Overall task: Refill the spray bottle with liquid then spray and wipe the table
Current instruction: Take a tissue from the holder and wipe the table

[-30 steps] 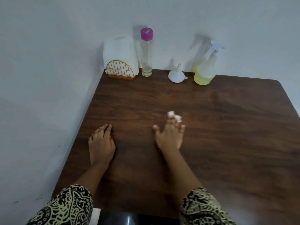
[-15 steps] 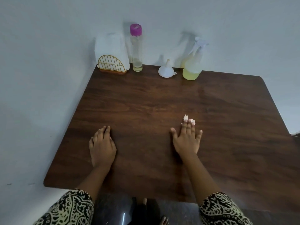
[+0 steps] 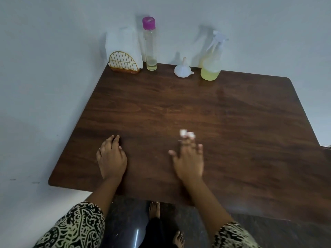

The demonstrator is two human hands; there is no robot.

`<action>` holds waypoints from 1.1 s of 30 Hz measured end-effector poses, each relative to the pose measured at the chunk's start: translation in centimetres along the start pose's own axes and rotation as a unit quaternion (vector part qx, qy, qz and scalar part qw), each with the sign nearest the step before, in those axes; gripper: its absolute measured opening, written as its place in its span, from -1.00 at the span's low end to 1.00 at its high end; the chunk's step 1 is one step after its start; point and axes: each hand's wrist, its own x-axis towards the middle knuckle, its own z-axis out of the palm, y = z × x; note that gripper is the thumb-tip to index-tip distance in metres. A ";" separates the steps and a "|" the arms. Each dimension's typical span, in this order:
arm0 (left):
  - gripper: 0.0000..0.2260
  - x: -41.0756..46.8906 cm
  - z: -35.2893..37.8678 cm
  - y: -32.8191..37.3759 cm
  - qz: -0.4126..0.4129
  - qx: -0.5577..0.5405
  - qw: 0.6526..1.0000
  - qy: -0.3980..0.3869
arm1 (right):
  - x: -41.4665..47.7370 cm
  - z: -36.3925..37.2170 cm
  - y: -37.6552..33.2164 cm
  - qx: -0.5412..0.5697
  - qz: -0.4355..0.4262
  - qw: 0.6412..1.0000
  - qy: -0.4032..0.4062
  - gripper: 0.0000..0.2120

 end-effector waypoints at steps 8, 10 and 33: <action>-0.63 0.2 0.1 0.5 0.023 0.032 0.999 -0.015 | -1.1 -1.0 -1.9 0.053 0.097 0.993 -0.050 -0.22; -0.63 0.2 0.0 0.5 0.024 0.032 0.999 -0.014 | -2.7 0.0 -5.9 0.071 -0.006 0.995 -0.074 -0.25; -0.60 -1.8 1.6 4.5 -0.006 0.023 0.999 -0.025 | -3.2 0.3 -3.1 0.026 -0.025 0.996 -0.077 -0.21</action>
